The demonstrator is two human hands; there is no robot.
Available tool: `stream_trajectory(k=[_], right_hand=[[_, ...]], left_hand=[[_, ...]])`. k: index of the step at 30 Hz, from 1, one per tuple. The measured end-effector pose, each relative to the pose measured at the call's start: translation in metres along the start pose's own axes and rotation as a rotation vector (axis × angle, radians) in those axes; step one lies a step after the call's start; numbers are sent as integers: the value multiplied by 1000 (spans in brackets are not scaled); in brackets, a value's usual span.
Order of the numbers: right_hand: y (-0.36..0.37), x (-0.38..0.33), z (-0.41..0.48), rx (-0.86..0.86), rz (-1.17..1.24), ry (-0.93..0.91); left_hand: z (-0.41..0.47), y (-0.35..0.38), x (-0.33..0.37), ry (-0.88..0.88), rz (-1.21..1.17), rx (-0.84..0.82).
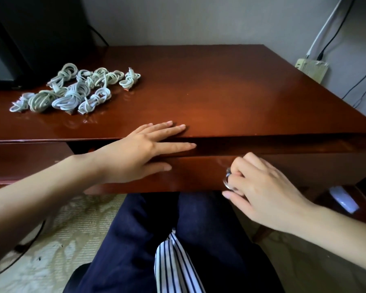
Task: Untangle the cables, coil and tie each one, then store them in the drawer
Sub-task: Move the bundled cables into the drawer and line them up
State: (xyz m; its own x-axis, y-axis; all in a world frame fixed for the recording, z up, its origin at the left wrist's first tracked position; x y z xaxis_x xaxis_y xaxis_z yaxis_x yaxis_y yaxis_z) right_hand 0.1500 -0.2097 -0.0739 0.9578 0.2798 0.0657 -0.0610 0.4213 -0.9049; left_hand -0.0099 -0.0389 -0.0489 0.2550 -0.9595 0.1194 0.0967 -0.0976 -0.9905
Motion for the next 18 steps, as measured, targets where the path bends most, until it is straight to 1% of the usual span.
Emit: stream_trajectory(k=[2, 6, 7, 9, 11, 13, 15, 17, 18], right_hand=[[-12, -12, -7, -33, -36, -79], [-34, -20, 0, 27, 8, -148], [-35, -20, 7, 17, 28, -148], [-33, -18, 23, -41, 47, -116], [-31, -22, 39, -136, 98, -72], [-30, -32, 51, -244, 147, -52], [-26, -45, 60, -351, 55, -129], [-24, -61, 66, -381, -44, -242], [-25, -64, 69, -396, -62, -261]], left_hand=[[-9, -1, 5, 34, 34, -32], [-23, -7, 19, 154, 171, 41], [-25, -9, 19, 168, 185, 41], [-29, -17, 16, 174, 134, -25], [-35, -24, 10, 114, 17, -133], [-42, -30, 2, 26, -47, -180], [-50, -34, -4, -104, -76, -254], [-54, -33, -11, -194, -36, -325], [-54, -34, -11, -228, -13, -356]])
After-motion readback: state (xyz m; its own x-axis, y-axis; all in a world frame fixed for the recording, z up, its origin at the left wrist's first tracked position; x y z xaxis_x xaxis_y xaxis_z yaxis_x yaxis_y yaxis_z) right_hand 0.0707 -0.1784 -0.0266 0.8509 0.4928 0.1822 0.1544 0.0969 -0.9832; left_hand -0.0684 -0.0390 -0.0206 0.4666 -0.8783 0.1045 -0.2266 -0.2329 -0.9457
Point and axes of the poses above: each hand's wrist, its own z-axis towards the middle knuckle, its own y-axis out of the palm, x = y × z, the point moved 4 cm from there along z, towards the middle knuckle, and after that the axes turned 6 degrees about -y, right-handed, at the moved point
